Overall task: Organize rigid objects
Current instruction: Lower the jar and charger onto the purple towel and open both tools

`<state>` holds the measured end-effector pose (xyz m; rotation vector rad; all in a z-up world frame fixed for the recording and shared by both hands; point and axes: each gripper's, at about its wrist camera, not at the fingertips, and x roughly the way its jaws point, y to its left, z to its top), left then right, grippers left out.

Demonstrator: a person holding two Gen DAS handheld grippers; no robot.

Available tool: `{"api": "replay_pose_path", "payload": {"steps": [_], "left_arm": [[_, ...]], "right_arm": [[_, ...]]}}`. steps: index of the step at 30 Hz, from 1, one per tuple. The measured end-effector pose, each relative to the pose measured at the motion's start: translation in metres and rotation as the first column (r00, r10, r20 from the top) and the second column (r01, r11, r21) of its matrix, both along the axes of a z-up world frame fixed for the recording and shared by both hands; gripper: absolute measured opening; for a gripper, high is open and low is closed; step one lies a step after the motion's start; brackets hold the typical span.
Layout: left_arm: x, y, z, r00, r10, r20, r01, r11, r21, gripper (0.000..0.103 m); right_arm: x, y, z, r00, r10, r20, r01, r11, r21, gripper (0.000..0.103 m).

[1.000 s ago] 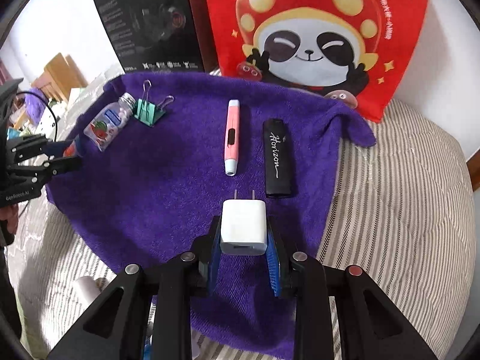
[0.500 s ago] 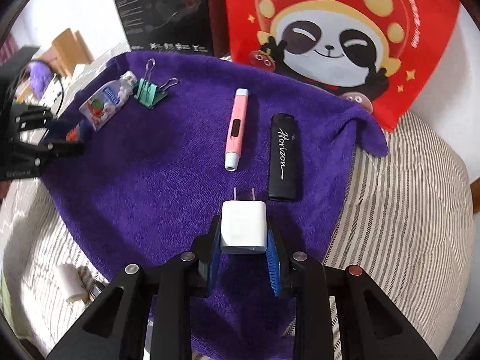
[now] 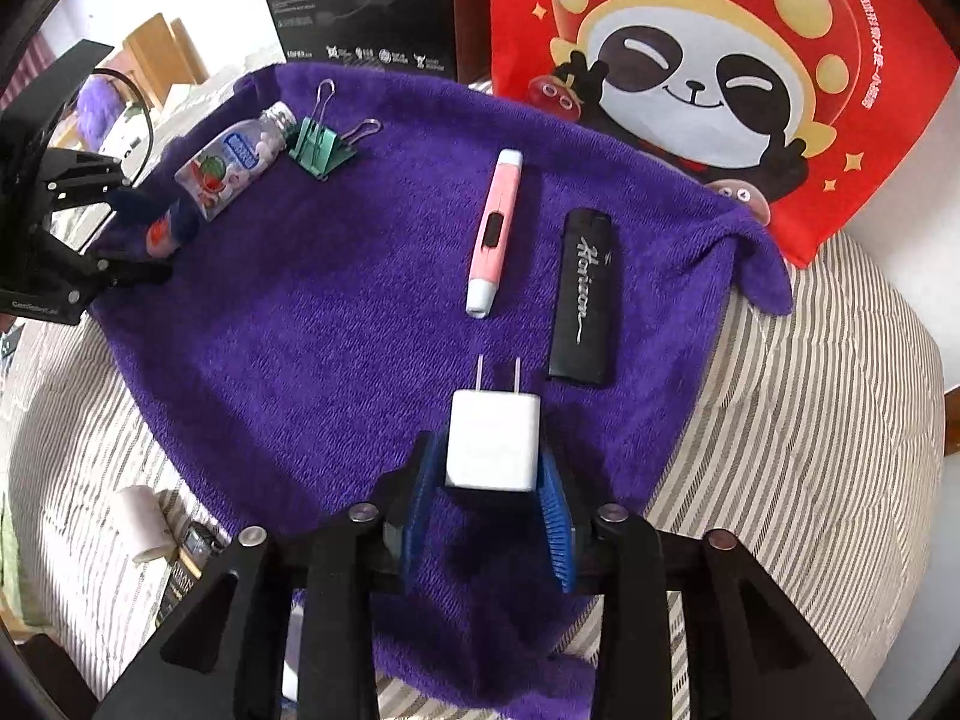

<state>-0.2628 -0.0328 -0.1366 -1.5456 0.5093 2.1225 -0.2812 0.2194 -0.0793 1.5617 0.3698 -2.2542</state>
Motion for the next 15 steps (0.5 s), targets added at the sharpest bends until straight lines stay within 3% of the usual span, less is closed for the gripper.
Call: {"api": "replay_pose_path", "payload": {"steps": [4, 6, 9, 11, 15], "left_arm": [[0.006, 0.000, 0.009, 0.999, 0.037, -0.013, -0.038, 0.999, -0.012, 0.060], [0.017, 0.000, 0.020, 0.997, 0.051, -0.056, -0.052, 0.998, -0.020, 0.077], [0.041, 0.004, 0.038, 0.990, 0.055, -0.129, -0.056, 0.998, -0.007, 0.093], [0.054, 0.007, 0.050, 0.987, 0.069, -0.147, -0.063, 0.997, 0.044, 0.102], [0.077, 0.019, 0.055, 0.983, 0.105, -0.148, -0.081, 0.984, 0.157, 0.103]], "right_arm": [[0.012, 0.006, 0.012, 0.999, -0.031, -0.017, 0.031, 0.999, -0.022, 0.039], [0.020, 0.012, 0.025, 0.997, -0.064, -0.042, 0.062, 0.997, -0.046, 0.048], [0.040, 0.023, 0.047, 0.987, -0.133, -0.087, 0.124, 0.987, -0.100, 0.074], [0.054, 0.027, 0.060, 0.978, -0.175, -0.111, 0.161, 0.979, -0.122, 0.092], [0.086, 0.032, 0.069, 0.965, -0.228, -0.127, 0.209, 0.967, -0.147, 0.101]]}}
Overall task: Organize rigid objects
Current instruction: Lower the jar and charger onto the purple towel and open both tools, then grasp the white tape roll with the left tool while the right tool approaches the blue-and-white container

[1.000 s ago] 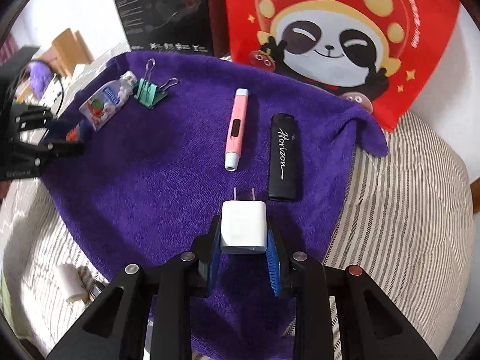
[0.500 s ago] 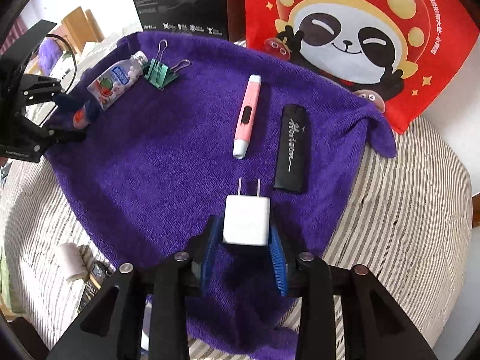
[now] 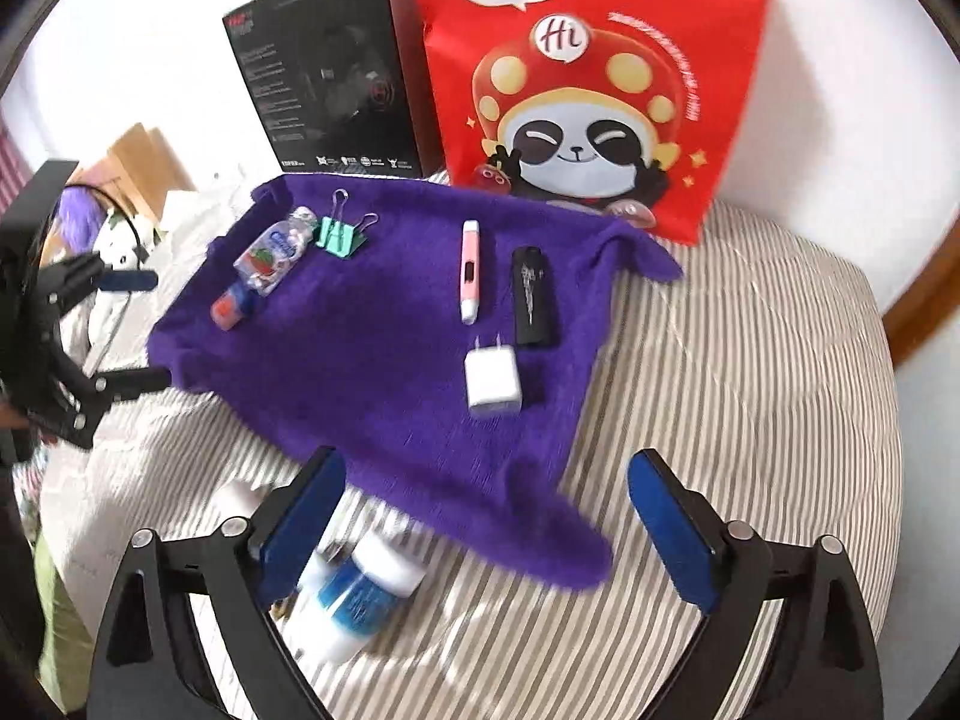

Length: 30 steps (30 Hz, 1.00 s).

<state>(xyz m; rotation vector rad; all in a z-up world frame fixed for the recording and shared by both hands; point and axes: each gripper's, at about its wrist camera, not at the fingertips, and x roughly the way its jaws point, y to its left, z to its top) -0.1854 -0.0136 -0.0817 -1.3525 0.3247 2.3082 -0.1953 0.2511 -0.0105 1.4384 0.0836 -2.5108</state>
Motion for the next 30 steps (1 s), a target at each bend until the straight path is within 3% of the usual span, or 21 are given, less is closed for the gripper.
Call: {"api": "replay_pose_path", "payload": {"steps": [3, 14, 23, 26, 30], "left_arm": [[0.020, 0.009, -0.009, 1.000, 0.021, 0.019, -0.022, 0.998, 0.054, 0.103], [0.061, 0.055, -0.048, 0.998, 0.040, -0.053, -0.042, 0.998, -0.046, 0.103], [0.066, 0.062, -0.062, 0.992, 0.072, -0.105, -0.076, 0.997, -0.032, 0.101], [0.064, 0.061, -0.066, 0.991, 0.086, -0.105, -0.087, 0.996, -0.005, 0.091], [0.062, 0.061, -0.068, 0.989, 0.098, -0.110, -0.096, 0.995, 0.025, 0.087]], "right_arm": [[0.027, 0.004, -0.002, 0.999, -0.044, -0.008, 0.043, 0.999, -0.022, 0.103], [0.111, 0.018, -0.013, 0.988, -0.151, 0.005, 0.151, 0.982, -0.112, 0.103], [0.145, 0.035, -0.029, 0.979, -0.203, 0.019, 0.204, 0.972, -0.112, 0.103], [0.151, 0.039, -0.035, 0.974, -0.224, 0.023, 0.225, 0.966, -0.126, 0.103], [0.154, 0.043, -0.042, 0.971, -0.237, 0.035, 0.240, 0.958, -0.158, 0.103]]}}
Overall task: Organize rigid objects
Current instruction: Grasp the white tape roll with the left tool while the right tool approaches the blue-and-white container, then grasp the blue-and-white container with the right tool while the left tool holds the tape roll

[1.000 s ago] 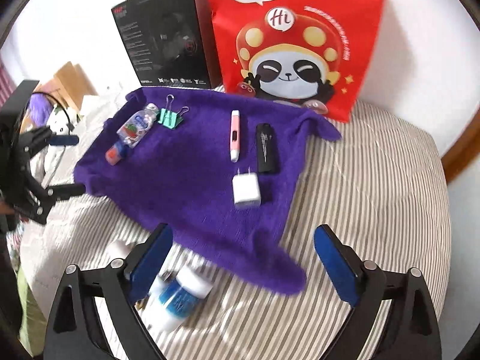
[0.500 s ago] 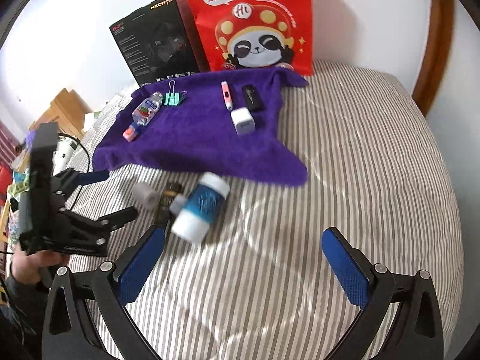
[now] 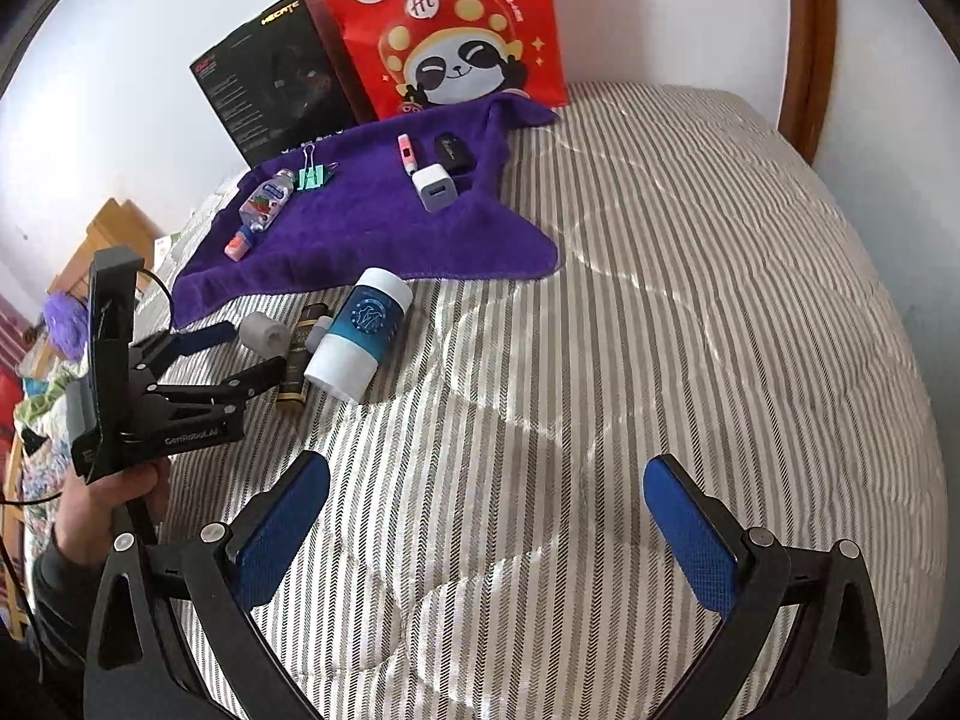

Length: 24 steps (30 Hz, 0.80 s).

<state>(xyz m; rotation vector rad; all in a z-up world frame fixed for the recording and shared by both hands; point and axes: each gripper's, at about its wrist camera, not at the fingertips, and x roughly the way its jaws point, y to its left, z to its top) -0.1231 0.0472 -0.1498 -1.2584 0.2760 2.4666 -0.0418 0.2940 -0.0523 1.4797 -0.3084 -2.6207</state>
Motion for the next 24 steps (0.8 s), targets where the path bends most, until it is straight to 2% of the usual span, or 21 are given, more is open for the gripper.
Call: {"api": "replay_pose_path", "payload": {"steps": [1, 3, 5, 8, 11, 17, 20, 24], "left_arm": [[0.000, 0.002, 0.000, 1.000, -0.001, -0.005, 0.001, 1.000, 0.000, 0.084], [0.000, 0.005, 0.001, 1.000, -0.004, -0.012, 0.004, 1.000, 0.009, 0.072], [-0.001, 0.008, 0.001, 1.000, -0.005, -0.015, 0.005, 1.000, 0.004, 0.069], [0.000, 0.010, 0.002, 1.000, -0.006, -0.019, 0.006, 1.000, 0.015, 0.057], [0.003, 0.009, 0.004, 0.999, -0.002, -0.034, 0.003, 1.000, 0.030, 0.030], [0.006, -0.006, 0.007, 0.999, 0.029, -0.034, -0.026, 0.997, 0.070, 0.030], [0.010, -0.016, 0.009, 0.998, 0.051, -0.037, -0.048, 0.997, 0.068, 0.030], [0.011, -0.028, 0.008, 0.998, 0.067, -0.019, -0.065, 0.994, 0.082, 0.030]], "right_arm": [[0.000, 0.000, -0.002, 1.000, -0.001, 0.003, 0.001, 1.000, -0.005, 0.103], [0.000, -0.001, -0.005, 1.000, -0.004, 0.006, 0.004, 1.000, -0.010, 0.103], [-0.001, -0.002, -0.008, 1.000, 0.001, 0.016, -0.001, 1.000, -0.016, 0.103], [-0.003, -0.005, -0.012, 1.000, 0.007, 0.022, -0.007, 1.000, -0.019, 0.103], [-0.005, -0.009, -0.013, 1.000, 0.013, 0.021, -0.012, 1.000, -0.020, 0.103], [-0.017, -0.019, -0.016, 1.000, 0.001, -0.005, -0.001, 1.000, -0.029, 0.103], [-0.028, -0.030, -0.018, 0.999, -0.008, -0.040, 0.007, 0.999, -0.033, 0.103], [-0.048, -0.054, -0.029, 0.999, -0.007, -0.041, 0.006, 1.000, -0.026, 0.103]]}}
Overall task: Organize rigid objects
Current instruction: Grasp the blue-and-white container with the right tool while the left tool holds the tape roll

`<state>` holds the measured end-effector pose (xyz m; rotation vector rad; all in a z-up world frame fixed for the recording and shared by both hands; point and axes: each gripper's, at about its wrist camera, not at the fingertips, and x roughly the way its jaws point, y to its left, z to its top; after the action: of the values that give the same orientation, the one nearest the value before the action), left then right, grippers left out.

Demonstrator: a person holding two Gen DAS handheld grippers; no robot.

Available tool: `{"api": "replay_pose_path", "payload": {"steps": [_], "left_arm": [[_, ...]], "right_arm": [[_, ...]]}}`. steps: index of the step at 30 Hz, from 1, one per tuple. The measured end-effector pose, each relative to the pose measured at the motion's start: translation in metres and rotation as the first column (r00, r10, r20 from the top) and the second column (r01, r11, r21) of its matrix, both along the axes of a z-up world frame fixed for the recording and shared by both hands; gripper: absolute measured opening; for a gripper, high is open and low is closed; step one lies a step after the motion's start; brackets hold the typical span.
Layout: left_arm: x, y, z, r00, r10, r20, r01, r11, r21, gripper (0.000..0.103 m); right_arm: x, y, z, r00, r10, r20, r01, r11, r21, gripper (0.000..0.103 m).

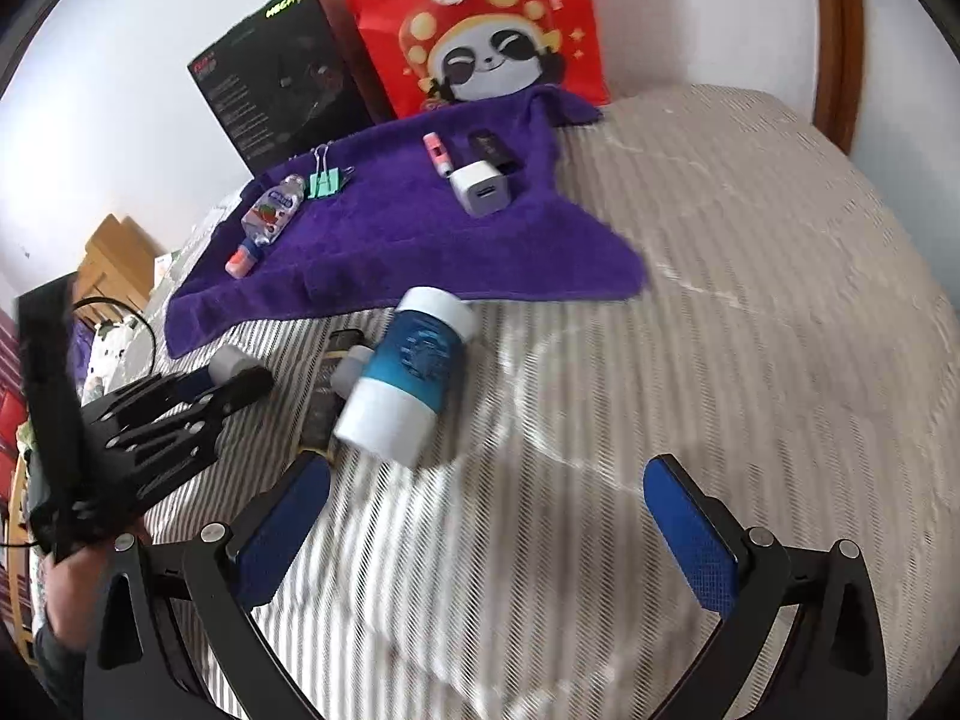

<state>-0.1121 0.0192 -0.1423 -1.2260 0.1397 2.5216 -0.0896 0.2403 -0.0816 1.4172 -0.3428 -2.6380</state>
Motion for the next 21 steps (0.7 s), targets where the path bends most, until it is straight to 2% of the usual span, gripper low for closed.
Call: {"api": "replay_pose_path", "payload": {"steps": [4, 7, 11, 18, 21], "left_arm": [[0.002, -0.010, -0.002, 1.000, 0.009, 0.010, -0.009, 1.000, 0.028, 0.030], [0.001, -0.015, -0.002, 1.000, 0.009, 0.015, -0.010, 0.999, 0.043, 0.030], [0.001, -0.019, -0.003, 1.000, 0.009, 0.010, -0.010, 0.998, 0.056, 0.030], [0.001, -0.019, -0.004, 1.000, 0.011, 0.007, -0.012, 0.998, 0.057, 0.030], [0.001, -0.020, -0.003, 1.000, 0.013, 0.006, -0.013, 0.998, 0.065, 0.030]], "right_arm": [[-0.015, -0.017, -0.012, 1.000, -0.009, 0.010, 0.009, 1.000, 0.009, 0.103], [-0.019, -0.023, -0.016, 1.000, -0.026, 0.006, 0.026, 0.996, 0.086, 0.103], [-0.020, -0.015, -0.015, 0.998, -0.056, 0.000, 0.056, 0.991, 0.121, 0.103], [-0.028, -0.009, -0.012, 0.995, -0.098, -0.010, 0.097, 0.963, 0.253, 0.103], [-0.033, -0.010, -0.015, 0.995, -0.095, -0.010, 0.095, 0.960, 0.263, 0.101]]}}
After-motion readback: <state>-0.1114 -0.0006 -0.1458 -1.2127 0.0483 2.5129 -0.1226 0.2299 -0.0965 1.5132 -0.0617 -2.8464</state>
